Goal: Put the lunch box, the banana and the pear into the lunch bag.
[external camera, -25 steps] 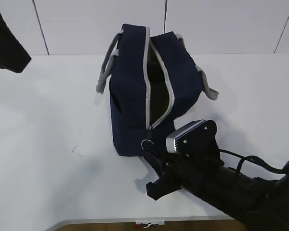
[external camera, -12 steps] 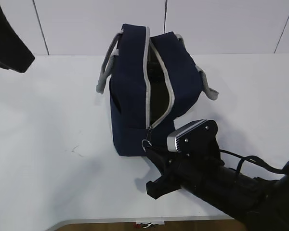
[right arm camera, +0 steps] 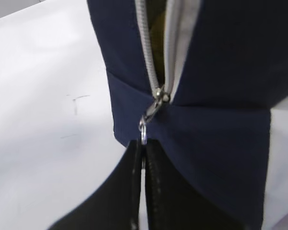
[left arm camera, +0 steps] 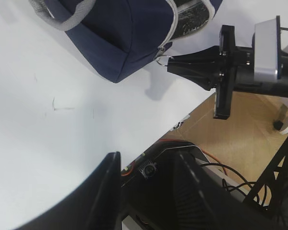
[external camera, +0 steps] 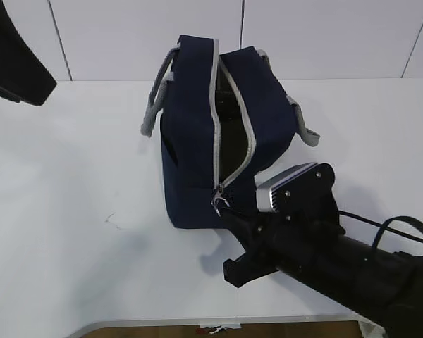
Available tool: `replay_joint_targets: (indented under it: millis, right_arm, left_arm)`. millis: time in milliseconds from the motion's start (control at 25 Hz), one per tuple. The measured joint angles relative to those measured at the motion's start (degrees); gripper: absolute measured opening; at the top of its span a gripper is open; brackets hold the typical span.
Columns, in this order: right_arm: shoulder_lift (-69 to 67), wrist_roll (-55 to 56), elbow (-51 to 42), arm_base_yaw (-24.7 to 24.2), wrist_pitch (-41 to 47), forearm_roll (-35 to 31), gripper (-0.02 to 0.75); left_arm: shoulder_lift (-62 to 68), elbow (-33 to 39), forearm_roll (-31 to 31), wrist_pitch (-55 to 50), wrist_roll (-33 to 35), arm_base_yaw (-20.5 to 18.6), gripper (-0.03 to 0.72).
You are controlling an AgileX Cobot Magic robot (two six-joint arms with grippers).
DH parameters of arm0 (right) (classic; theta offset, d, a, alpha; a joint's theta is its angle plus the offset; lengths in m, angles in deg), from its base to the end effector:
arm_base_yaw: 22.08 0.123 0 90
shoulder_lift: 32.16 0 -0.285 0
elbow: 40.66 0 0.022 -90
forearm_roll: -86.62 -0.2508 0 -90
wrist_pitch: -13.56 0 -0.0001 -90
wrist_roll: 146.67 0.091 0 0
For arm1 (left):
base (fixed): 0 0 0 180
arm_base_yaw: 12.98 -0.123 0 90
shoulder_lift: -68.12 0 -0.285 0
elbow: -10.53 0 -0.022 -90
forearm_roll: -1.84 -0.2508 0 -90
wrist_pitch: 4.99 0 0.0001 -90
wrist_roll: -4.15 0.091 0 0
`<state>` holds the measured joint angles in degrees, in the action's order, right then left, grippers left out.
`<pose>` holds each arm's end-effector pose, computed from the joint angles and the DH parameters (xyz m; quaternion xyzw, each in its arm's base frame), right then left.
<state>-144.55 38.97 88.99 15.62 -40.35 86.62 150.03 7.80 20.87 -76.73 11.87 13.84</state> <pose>0.2295 0.1774 0.1241 -0.2246 0.7816 0.2149 0.5408 0.2062 -0.1359 0.3989 0.2732 0.9148 -0.2038 0.2168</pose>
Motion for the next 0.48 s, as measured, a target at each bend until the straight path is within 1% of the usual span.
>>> replay_joint_targets:
  millis: [240, 480]
  right_arm:
    - [6.46, 1.70, -0.21, 0.00, 8.81, 2.72, 0.013]
    - [16.24, 2.20, -0.21, 0.00, 19.60, 2.90, 0.013]
  left_arm:
    - [0.00, 0.00, 0.00, 0.00, 0.00, 0.00, 0.283]
    - [0.75, 0.00, -3.03, 0.00, 0.00, 0.00, 0.283]
